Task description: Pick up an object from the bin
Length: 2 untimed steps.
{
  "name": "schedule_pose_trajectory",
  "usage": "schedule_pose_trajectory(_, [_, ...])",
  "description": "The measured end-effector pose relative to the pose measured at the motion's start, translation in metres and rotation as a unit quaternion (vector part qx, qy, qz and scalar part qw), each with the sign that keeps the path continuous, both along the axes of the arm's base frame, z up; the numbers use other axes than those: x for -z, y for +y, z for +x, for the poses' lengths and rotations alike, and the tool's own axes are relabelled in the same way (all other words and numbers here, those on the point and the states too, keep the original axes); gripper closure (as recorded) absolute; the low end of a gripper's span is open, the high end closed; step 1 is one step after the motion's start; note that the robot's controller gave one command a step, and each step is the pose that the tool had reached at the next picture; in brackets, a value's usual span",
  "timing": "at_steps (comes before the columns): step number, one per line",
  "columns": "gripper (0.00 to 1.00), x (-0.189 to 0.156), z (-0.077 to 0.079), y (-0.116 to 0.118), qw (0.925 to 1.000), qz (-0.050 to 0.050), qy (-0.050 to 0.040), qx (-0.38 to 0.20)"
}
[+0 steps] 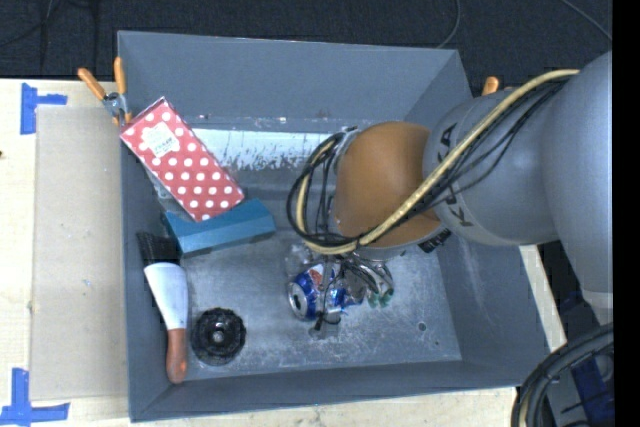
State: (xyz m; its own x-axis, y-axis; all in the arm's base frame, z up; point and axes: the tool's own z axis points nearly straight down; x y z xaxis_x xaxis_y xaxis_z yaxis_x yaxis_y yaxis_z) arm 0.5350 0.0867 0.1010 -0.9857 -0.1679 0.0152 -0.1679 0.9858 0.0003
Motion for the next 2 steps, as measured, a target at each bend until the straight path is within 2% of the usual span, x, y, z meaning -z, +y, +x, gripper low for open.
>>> schedule_pose_trajectory(1, [0.0,0.019,0.021,-0.054,1.0,0.001,-0.0046,0.003])
schedule_pose_trajectory(2, [1.0,0.032,0.002,-0.055,0.9975,-0.001,0.0015,0.07])
